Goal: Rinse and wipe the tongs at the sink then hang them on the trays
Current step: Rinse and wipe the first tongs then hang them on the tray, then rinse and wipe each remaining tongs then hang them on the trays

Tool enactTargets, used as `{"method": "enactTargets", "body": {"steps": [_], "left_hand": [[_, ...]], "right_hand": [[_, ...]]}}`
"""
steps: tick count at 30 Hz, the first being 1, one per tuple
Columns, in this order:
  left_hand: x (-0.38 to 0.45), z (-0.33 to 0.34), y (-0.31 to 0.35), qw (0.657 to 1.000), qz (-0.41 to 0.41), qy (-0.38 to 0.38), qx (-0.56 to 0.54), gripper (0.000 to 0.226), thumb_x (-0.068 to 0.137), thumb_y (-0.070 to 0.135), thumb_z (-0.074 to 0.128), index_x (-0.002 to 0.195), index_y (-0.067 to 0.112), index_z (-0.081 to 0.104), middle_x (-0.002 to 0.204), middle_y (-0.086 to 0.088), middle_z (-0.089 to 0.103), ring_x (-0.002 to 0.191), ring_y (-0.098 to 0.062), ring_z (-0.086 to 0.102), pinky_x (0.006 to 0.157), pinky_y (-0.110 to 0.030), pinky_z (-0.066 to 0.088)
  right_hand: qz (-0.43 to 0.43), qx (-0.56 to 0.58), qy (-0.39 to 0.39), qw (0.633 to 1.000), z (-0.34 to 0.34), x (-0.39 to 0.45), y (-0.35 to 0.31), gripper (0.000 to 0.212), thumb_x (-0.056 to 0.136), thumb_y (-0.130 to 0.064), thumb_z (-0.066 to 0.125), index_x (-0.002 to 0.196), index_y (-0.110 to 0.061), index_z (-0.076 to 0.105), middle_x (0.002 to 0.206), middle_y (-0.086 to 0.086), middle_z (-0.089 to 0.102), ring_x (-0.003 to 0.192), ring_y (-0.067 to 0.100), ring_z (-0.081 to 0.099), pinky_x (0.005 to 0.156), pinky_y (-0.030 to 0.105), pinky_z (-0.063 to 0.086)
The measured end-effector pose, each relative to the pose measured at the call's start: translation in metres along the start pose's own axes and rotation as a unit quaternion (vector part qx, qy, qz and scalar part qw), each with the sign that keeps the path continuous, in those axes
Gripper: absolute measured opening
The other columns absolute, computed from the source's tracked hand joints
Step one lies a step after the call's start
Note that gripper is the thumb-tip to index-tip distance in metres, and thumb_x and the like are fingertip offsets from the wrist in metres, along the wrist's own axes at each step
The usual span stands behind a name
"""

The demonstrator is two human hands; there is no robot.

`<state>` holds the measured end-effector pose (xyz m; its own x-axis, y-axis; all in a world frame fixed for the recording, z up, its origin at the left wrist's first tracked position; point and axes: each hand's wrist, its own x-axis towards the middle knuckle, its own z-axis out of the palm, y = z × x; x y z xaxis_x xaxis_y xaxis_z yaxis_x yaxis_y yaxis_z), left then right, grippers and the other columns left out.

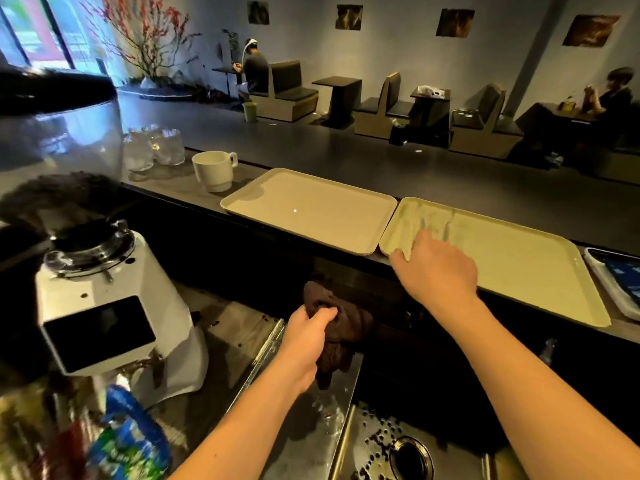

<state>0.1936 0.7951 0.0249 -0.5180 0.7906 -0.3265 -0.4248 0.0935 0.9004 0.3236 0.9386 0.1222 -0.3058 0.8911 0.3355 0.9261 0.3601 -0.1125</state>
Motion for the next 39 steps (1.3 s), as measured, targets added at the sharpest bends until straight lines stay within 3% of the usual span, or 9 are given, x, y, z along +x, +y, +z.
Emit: {"method": "enactTargets", "body": {"steps": [5,10,12,21,25,28,30,34,39], "left_hand": [[-0.029,-0.06,-0.003,0.997,-0.027,0.026,-0.074,0.012,0.095,0.017,0.062,0.106,0.022,0.063,0.085,-0.004,0.08,0.077,-0.021,0.078,0.057,-0.03,0.06],[-0.072,-0.15,-0.007,0.989,-0.023,0.127,-0.072,0.02,0.092,0.017,0.065,0.111,0.013,0.065,0.096,-0.017,0.078,0.089,-0.036,0.075,0.078,-0.049,0.061],[-0.094,-0.193,-0.009,0.985,-0.025,0.149,-0.079,0.021,0.093,0.015,0.062,0.112,0.009,0.066,0.1,-0.02,0.077,0.089,-0.037,0.074,0.077,-0.048,0.061],[-0.192,-0.375,-0.041,0.938,-0.021,0.322,-0.126,0.009,0.093,0.012,0.059,0.097,0.007,0.066,0.062,-0.01,0.073,0.047,-0.026,0.068,0.042,-0.03,0.053],[-0.211,-0.425,-0.056,0.913,-0.02,0.387,-0.126,0.013,0.094,0.016,0.06,0.097,0.004,0.064,0.064,-0.02,0.067,0.049,-0.033,0.063,0.05,-0.04,0.052],[-0.216,-0.446,-0.065,0.893,-0.028,0.423,-0.153,0.009,0.096,0.015,0.058,0.091,0.012,0.064,0.051,-0.009,0.067,0.035,-0.024,0.06,0.034,-0.025,0.046],[-0.212,-0.456,-0.071,0.883,-0.033,0.436,-0.171,0.01,0.096,0.014,0.057,0.097,0.01,0.066,0.062,-0.011,0.07,0.044,-0.023,0.065,0.041,-0.026,0.051],[-0.194,-0.468,-0.081,0.868,-0.07,0.467,-0.155,0.022,0.095,0.014,0.061,0.116,0.006,0.063,0.094,-0.018,0.067,0.083,-0.034,0.065,0.079,-0.044,0.055],[-0.18,-0.467,-0.086,0.865,-0.086,0.474,-0.139,0.031,0.093,0.022,0.063,0.12,0.007,0.06,0.104,-0.015,0.069,0.09,-0.032,0.069,0.078,-0.045,0.059]], "right_hand": [[-0.078,0.216,-0.165,0.959,0.022,-0.068,-0.069,0.024,0.08,-0.048,0.05,0.074,-0.025,0.051,0.07,-0.007,0.059,0.065,0.018,0.052,0.054,0.033,0.035],[-0.124,0.305,-0.283,0.901,0.055,-0.138,-0.157,0.017,0.085,-0.033,0.058,0.074,-0.021,0.053,0.07,-0.005,0.06,0.073,0.022,0.058,0.059,0.032,0.036],[-0.136,0.333,-0.308,0.881,0.061,-0.167,-0.192,0.018,0.085,-0.029,0.06,0.072,-0.02,0.052,0.068,-0.004,0.059,0.073,0.024,0.058,0.058,0.031,0.032],[-0.205,0.298,-0.402,0.841,0.093,-0.292,-0.326,0.015,0.086,-0.031,0.059,0.078,-0.019,0.056,0.077,0.003,0.064,0.075,0.024,0.058,0.065,0.034,0.039],[-0.206,0.27,-0.438,0.832,0.118,-0.318,-0.361,0.014,0.087,-0.03,0.059,0.082,-0.017,0.057,0.081,0.005,0.062,0.082,0.025,0.059,0.068,0.034,0.04],[-0.232,0.236,-0.44,0.835,0.137,-0.329,-0.38,0.019,0.086,-0.03,0.058,0.092,-0.012,0.062,0.087,0.008,0.065,0.088,0.031,0.063,0.068,0.034,0.041],[-0.25,0.214,-0.448,0.831,0.155,-0.33,-0.396,0.028,0.086,-0.029,0.06,0.105,-0.008,0.064,0.1,0.015,0.069,0.098,0.034,0.065,0.076,0.035,0.049],[-0.244,0.165,-0.457,0.839,0.186,-0.323,-0.422,0.039,0.089,-0.033,0.059,0.121,-0.01,0.061,0.12,0.019,0.062,0.102,0.031,0.062,0.092,0.037,0.05],[-0.23,0.124,-0.494,0.829,0.222,-0.312,-0.428,0.033,0.096,-0.028,0.05,0.116,-0.008,0.066,0.138,0.021,0.047,0.121,0.039,0.052,0.095,0.043,0.046]]}}
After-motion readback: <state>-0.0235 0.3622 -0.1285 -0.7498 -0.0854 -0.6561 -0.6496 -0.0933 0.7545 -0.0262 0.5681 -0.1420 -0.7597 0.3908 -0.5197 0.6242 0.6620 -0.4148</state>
